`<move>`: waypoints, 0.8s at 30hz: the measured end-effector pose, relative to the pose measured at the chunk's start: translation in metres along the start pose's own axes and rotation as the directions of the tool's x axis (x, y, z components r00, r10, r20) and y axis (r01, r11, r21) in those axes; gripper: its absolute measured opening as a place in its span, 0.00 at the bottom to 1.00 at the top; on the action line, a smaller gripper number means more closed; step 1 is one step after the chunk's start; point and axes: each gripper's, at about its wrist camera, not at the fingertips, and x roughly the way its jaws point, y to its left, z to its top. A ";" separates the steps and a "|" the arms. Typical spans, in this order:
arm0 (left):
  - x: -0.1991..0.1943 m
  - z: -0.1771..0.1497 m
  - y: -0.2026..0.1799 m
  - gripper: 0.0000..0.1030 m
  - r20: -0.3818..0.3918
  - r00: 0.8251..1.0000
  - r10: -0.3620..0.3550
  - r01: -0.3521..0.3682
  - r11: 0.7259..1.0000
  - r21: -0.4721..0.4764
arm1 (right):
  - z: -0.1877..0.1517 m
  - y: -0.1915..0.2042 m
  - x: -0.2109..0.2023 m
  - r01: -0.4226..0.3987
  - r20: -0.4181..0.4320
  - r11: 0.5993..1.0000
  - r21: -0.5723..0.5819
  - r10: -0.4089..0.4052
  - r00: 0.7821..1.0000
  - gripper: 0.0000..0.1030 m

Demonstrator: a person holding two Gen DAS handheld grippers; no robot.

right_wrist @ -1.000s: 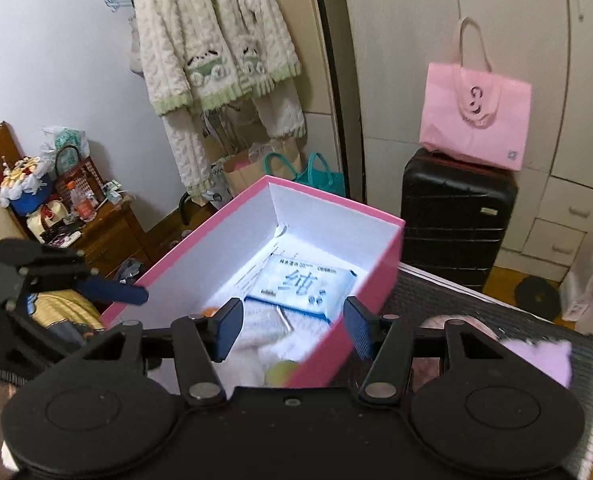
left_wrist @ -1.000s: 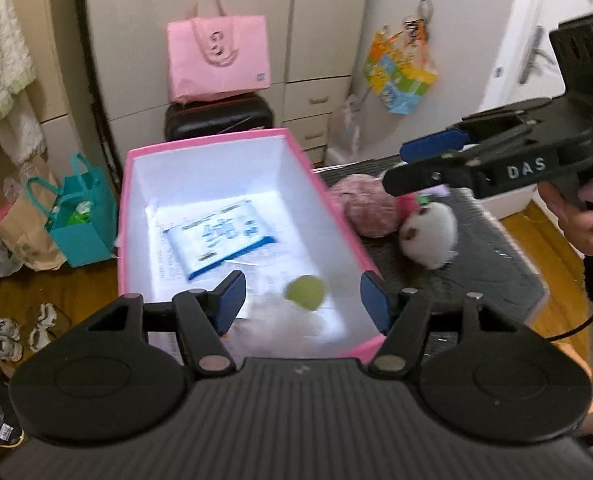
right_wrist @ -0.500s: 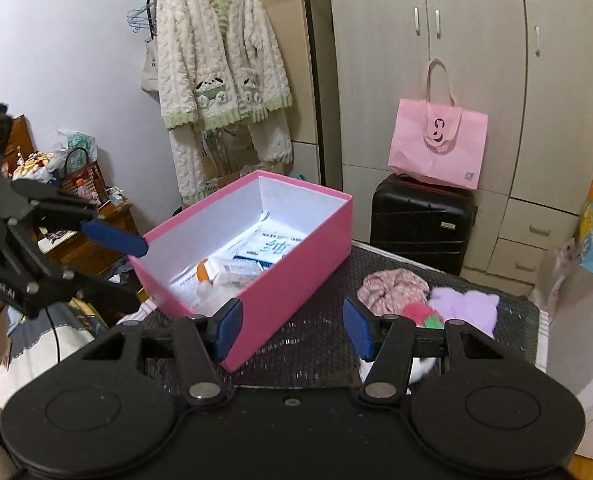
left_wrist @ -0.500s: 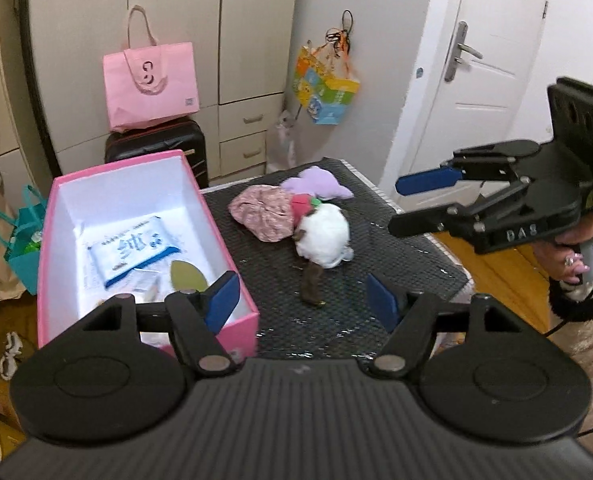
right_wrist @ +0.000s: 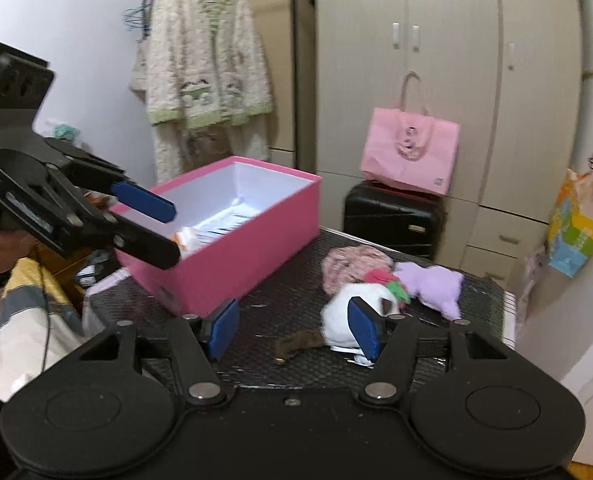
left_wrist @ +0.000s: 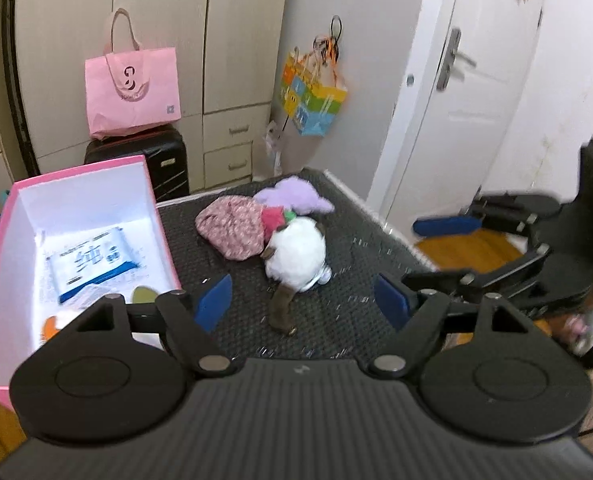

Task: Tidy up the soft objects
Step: 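Move both tools back to the white plush with brown ears, then close both tools on the white plush from either side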

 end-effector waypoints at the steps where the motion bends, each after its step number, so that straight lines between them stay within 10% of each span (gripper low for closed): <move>1: 0.003 0.000 -0.001 0.79 0.012 1.000 -0.001 0.001 1.000 -0.003 | -0.003 -0.004 0.004 -0.002 0.001 1.000 0.020 0.002 1.000 0.64; 11: 0.051 0.000 -0.015 0.82 0.113 0.991 0.065 -0.075 0.994 0.083 | -0.036 -0.066 0.072 0.102 -0.018 0.957 0.273 -0.101 0.995 0.64; 24: 0.133 0.005 0.000 0.80 0.055 0.998 -0.010 0.015 0.996 -0.088 | -0.052 -0.049 0.103 0.075 0.011 0.984 0.161 -0.078 0.997 0.64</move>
